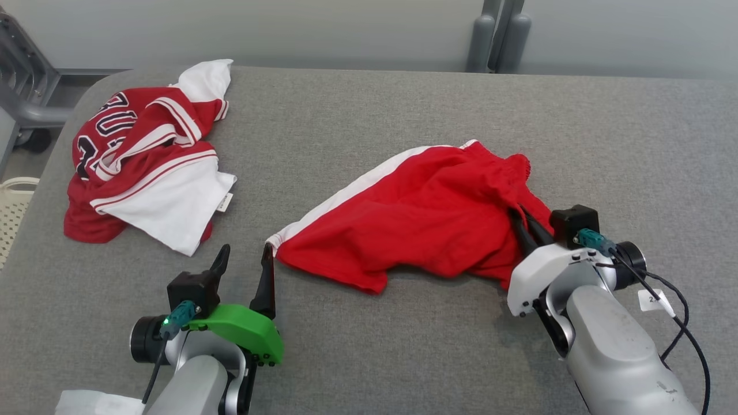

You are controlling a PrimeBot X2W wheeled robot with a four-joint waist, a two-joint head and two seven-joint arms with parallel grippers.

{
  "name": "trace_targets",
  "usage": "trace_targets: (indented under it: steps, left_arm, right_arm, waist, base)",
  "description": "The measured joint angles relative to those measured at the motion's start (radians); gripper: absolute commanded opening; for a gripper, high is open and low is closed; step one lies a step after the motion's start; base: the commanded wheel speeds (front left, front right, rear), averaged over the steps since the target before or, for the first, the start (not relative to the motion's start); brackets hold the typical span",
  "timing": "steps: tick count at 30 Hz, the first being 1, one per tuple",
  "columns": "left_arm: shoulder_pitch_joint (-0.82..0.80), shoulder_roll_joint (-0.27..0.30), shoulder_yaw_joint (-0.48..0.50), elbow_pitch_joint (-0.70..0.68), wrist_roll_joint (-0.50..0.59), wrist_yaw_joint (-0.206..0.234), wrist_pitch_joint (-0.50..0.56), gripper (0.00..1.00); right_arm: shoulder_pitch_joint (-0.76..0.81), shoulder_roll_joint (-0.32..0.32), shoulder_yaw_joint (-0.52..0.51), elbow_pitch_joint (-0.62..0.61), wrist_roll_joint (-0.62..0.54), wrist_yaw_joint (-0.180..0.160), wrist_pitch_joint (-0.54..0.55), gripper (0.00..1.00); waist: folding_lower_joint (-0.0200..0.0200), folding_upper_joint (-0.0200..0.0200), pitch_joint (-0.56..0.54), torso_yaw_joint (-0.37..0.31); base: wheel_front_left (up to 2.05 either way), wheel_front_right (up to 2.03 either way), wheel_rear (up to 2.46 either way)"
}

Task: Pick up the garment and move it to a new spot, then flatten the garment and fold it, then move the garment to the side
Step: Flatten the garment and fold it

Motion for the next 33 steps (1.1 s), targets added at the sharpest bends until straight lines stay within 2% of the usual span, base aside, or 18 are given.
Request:
trace_targets:
  steps: [9,16,33]
  left_arm:
    - [0.027,0.003,0.000,-0.049,0.000,0.001,0.000,1.00]
    - [0.043,0.017,-0.001,-0.082,-0.005,0.005,0.000,1.00]
    - [0.084,0.043,-0.013,-0.133,-0.008,0.010,0.006,1.00]
  right_arm:
    - [0.170,0.000,-0.078,-0.134,0.010,0.000,0.000,0.00]
    - [0.289,-0.001,-0.183,-0.237,-0.002,0.000,0.000,0.00]
    - [0.361,0.000,-0.133,-0.230,0.062,0.000,0.000,0.00]
  waist:
    - [0.0000,0.0000,0.000,-0.050]
    - [0.0000,0.0000,-0.003,-0.084]
    - [0.0001,0.0000,-0.009,-0.115]
  base:
    - [0.00,0.00,0.00]
    - [0.00,0.00,0.00]
    - [0.00,0.00,0.00]
